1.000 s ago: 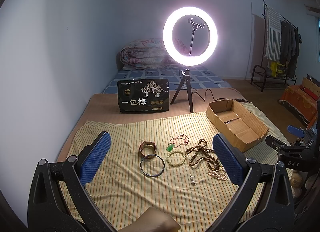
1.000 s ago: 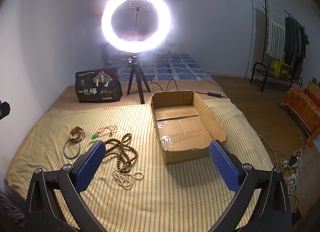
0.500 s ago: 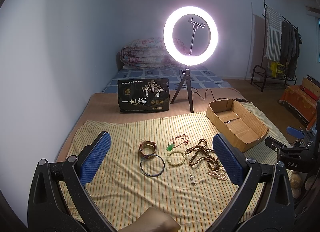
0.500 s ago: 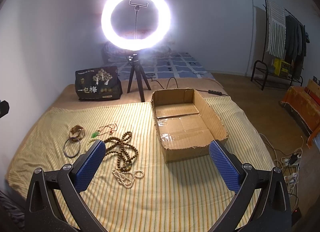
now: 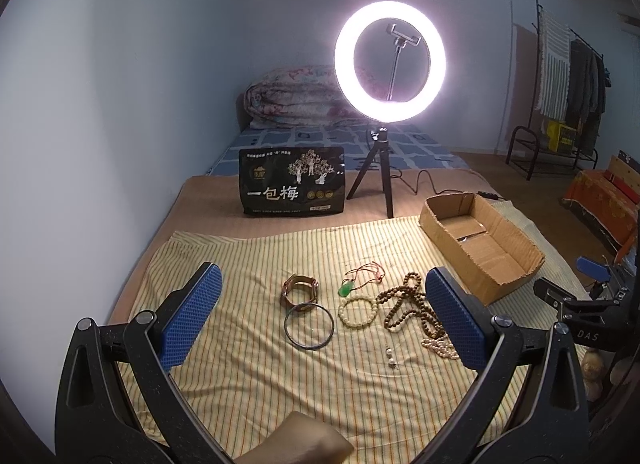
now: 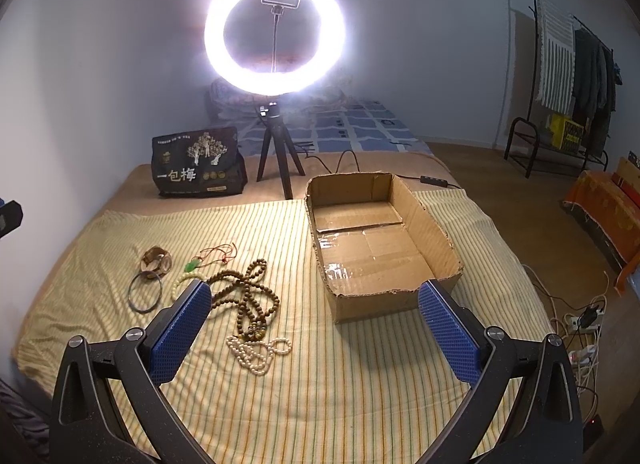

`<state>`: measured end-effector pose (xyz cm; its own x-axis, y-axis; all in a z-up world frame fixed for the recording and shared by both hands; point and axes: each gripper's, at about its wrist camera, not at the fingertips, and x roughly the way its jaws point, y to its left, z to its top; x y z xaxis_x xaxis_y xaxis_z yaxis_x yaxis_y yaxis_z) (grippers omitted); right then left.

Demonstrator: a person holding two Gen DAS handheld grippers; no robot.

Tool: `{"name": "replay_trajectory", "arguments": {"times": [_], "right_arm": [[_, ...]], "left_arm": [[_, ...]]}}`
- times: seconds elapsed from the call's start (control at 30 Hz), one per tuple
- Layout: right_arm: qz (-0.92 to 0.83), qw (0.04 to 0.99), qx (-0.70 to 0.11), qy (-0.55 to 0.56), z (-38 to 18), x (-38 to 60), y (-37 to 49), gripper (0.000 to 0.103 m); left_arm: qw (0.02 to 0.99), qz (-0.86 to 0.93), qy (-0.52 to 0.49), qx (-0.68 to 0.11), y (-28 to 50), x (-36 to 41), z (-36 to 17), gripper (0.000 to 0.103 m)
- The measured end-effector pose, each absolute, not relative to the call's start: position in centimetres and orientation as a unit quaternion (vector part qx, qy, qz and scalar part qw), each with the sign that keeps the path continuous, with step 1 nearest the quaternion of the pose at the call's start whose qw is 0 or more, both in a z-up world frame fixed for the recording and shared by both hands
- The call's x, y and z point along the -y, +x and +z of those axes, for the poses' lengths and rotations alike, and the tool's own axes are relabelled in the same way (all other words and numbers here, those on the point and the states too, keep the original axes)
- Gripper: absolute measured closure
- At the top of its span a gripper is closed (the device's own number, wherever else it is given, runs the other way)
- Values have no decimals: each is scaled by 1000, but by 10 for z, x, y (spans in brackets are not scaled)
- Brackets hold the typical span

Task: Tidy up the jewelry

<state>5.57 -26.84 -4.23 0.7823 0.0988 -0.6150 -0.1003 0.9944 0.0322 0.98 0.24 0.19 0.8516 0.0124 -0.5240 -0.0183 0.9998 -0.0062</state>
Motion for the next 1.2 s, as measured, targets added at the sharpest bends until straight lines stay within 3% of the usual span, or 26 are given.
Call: {"name": "replay_trajectory", "arguments": {"times": [0.6, 0.73, 1.2], "right_arm": [[125, 885, -447, -46, -116, 246, 86, 0], [145, 872, -461, -75, -127, 231, 90, 0], [182, 838, -501, -117, -157, 206, 105, 0]], "left_arm": [[912, 13, -77, -403, 76, -55, -54, 0], [889, 3, -102, -447, 92, -67, -78, 6], [834, -5, -112, -540, 140, -47, -156, 6]]}}
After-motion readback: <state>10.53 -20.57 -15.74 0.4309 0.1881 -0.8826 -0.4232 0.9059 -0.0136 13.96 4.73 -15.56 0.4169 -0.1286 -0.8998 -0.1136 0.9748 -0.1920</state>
